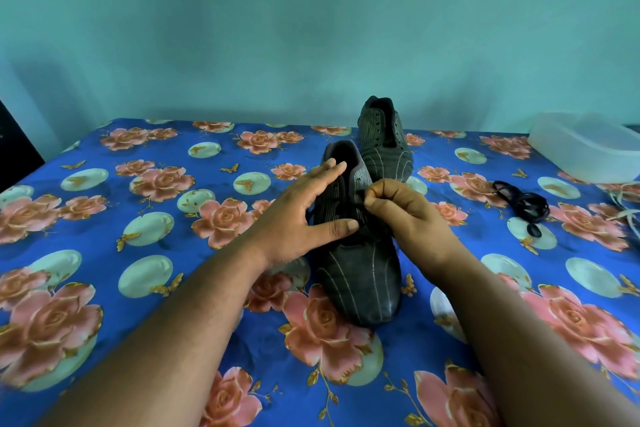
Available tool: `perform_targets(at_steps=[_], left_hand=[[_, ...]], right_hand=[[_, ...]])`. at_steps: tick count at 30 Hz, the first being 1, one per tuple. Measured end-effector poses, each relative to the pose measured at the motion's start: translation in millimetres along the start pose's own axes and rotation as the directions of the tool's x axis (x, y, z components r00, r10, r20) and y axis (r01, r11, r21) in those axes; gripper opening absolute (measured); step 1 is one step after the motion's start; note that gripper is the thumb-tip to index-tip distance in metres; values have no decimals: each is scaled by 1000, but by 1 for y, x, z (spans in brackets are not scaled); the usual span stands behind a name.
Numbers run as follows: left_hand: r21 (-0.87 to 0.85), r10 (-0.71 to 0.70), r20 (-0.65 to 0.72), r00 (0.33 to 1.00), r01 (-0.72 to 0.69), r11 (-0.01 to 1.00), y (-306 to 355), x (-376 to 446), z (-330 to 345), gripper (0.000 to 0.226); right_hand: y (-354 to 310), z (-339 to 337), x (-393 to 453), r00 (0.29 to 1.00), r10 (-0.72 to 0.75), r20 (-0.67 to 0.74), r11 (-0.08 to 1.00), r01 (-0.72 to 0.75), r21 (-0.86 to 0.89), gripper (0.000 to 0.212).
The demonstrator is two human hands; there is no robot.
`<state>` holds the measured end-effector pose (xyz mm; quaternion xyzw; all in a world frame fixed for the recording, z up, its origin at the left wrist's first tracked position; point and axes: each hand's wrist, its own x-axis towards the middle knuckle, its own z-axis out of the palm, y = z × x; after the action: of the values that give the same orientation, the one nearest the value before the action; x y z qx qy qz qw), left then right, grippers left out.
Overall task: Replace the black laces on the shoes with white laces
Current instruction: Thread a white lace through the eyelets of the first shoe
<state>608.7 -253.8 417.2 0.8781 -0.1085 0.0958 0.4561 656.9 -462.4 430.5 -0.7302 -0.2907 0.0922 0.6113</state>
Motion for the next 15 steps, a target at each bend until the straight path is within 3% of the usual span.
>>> perform_targets(at_steps=[3, 6, 9, 12, 14, 15], left_hand=[[-4, 1, -8, 1000, -1, 1000, 1, -1, 0, 89], [-9, -7, -7, 1000, 7, 1000, 1, -1, 0, 89], [-17, -11, -2, 1000, 11, 1000, 2, -1, 0, 89], [-23, -25, 3, 1000, 25, 999, 3, -1, -1, 89], [-20, -28, 3, 1000, 28, 999, 3, -1, -1, 89], [-21, -29, 1, 1000, 29, 999, 3, 0, -1, 90]], right_hand=[[2, 4, 2, 987, -140, -83, 967, 118, -228, 8], [3, 3, 3, 975, -183, -123, 958, 149, -243, 5], [1, -3, 2, 999, 6, -42, 1000, -6, 19, 9], [0, -7, 3, 993, 122, 12, 930, -118, 349, 7], [-2, -7, 2, 992, 127, -7, 927, -116, 355, 18], [-1, -6, 1, 995, 99, -27, 956, -87, 278, 28]])
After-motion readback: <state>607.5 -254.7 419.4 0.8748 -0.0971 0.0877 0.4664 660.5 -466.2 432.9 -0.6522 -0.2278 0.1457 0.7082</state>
